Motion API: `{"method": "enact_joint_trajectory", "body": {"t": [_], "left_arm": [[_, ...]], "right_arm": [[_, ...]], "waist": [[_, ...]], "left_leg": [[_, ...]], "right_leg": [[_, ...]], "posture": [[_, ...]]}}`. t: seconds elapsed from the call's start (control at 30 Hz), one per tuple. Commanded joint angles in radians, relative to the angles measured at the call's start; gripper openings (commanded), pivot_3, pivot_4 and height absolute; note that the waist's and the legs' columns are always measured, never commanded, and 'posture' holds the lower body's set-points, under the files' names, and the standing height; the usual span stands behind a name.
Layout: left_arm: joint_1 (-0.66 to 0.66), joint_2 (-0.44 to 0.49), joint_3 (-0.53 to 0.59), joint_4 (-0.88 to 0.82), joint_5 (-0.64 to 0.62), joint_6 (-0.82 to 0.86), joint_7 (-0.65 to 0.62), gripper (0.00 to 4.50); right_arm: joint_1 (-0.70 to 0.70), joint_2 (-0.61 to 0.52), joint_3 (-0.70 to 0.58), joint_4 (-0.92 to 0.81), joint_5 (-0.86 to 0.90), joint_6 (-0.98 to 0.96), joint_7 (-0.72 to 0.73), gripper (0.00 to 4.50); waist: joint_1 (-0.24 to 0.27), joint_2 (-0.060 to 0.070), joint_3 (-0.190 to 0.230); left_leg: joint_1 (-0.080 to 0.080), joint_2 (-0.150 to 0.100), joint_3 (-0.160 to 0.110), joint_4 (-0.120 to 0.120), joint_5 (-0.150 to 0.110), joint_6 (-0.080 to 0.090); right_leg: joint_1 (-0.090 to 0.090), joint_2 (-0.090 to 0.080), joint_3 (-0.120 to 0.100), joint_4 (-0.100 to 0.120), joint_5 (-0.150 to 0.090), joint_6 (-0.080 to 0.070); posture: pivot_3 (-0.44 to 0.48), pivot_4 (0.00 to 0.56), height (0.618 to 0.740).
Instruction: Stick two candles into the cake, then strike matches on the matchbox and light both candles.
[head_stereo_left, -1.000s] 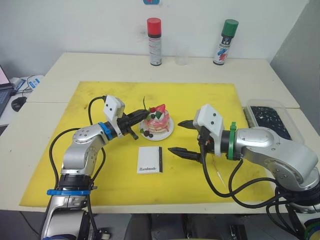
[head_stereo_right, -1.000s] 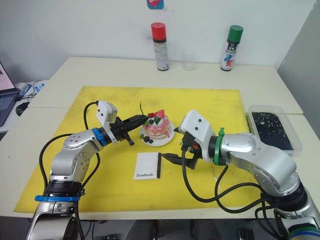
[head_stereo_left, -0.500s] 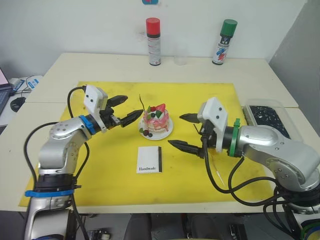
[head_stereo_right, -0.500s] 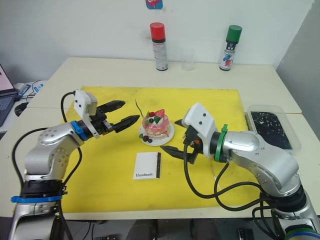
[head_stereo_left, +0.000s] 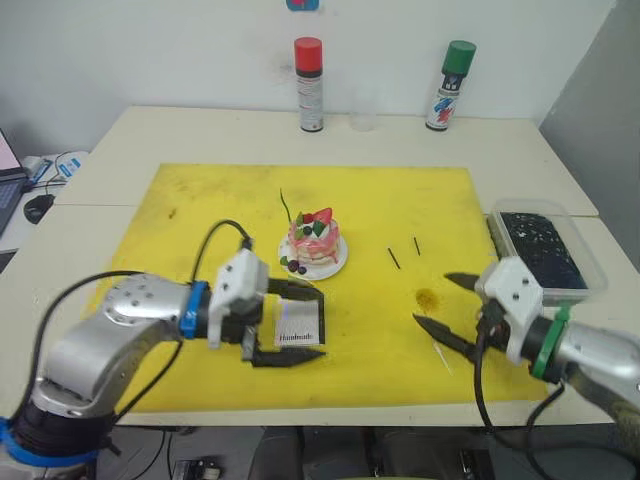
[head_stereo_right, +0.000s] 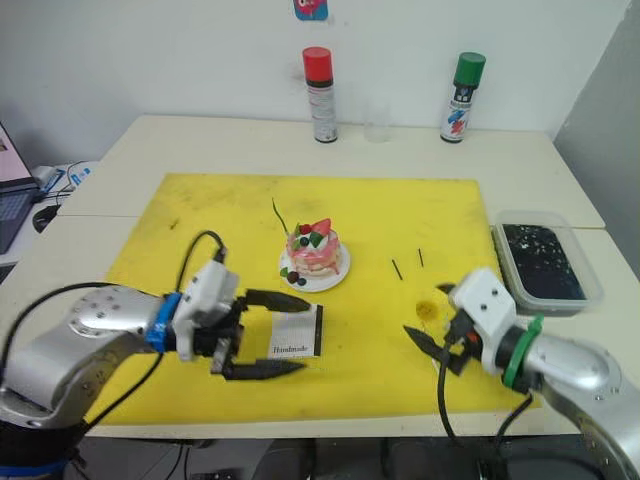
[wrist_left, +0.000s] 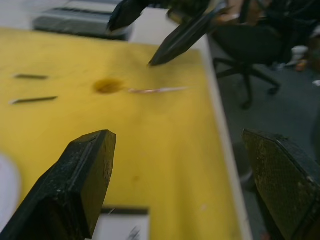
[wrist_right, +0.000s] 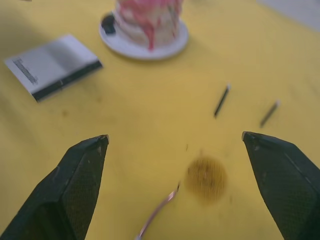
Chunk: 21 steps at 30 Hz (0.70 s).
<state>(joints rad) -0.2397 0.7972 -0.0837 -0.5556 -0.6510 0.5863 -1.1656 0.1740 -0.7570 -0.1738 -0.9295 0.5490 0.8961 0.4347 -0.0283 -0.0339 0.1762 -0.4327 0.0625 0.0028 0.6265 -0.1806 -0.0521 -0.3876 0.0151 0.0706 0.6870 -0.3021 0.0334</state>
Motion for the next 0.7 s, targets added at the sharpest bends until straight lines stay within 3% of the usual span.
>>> {"method": "enact_joint_trajectory", "body": {"t": [0.03,0.2,0.4,0.7], "left_arm": [[-0.038,-0.023,-0.036,-0.003,0.026,-0.051,-0.012,4.45],[-0.066,-0.037,-0.074,0.026,0.061,-0.093,-0.031,4.45],[-0.07,-0.046,-0.084,0.038,0.077,-0.114,-0.034,4.45],[-0.063,-0.051,-0.094,0.033,0.094,-0.117,-0.026,4.5]], "right_arm": [[0.092,0.04,0.009,-0.058,-0.079,-0.063,-0.058,4.5],[0.202,0.129,0.095,-0.019,-0.197,-0.148,-0.131,4.5],[0.229,0.213,0.148,0.014,-0.226,-0.14,-0.166,4.5],[0.222,0.216,0.18,0.035,-0.234,-0.097,-0.153,1.39]], "waist": [[-0.002,0.0,0.0],[-0.005,0.0,0.0],[-0.004,0.0,0.0],[-0.003,0.0,0.0]], "left_leg": [[0.0,0.0,0.0,0.0,0.0,0.0],[0.001,0.0,0.001,0.001,0.0,0.0],[0.0,0.0,0.0,0.001,0.0,0.0],[0.0,0.0,0.0,0.001,0.0,0.0]], "right_leg": [[0.0,0.0,0.0,0.0,0.0,0.0],[0.0,0.001,0.002,0.0,-0.001,-0.003],[0.0,0.0,0.001,0.0,-0.002,-0.004],[0.0,0.0,0.001,0.0,-0.003,-0.005]], "posture": [[0.0,0.15,0.74],[0.0,0.15,0.74],[0.0,0.15,0.74],[0.0,0.15,0.74]]}}
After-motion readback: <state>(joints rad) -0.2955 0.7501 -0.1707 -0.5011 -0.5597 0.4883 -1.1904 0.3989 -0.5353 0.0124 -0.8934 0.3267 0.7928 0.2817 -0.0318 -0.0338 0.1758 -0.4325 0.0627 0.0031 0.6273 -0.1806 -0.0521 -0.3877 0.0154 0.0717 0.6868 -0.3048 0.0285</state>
